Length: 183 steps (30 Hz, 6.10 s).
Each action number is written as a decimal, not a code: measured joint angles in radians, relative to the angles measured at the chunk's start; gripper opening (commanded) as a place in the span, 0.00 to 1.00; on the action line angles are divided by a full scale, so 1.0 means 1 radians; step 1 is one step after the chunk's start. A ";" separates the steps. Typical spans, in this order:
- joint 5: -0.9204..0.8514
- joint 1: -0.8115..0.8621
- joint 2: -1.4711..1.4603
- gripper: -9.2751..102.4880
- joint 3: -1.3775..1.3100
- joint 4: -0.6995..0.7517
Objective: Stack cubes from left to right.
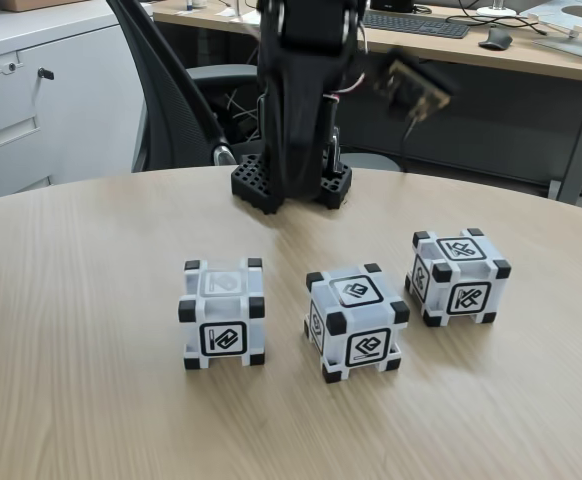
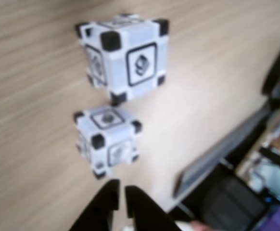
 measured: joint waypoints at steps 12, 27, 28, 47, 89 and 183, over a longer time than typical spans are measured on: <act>0.126 0.002 -0.669 0.08 -0.442 0.000; 0.196 -0.003 -0.997 0.08 -0.561 0.002; 0.201 -0.002 -0.997 0.08 -0.561 0.003; 0.354 -0.373 -0.997 0.08 -0.561 0.005; 0.479 -0.598 -1.083 0.49 -0.563 0.215; 0.051 0.140 -1.164 0.08 -0.733 0.204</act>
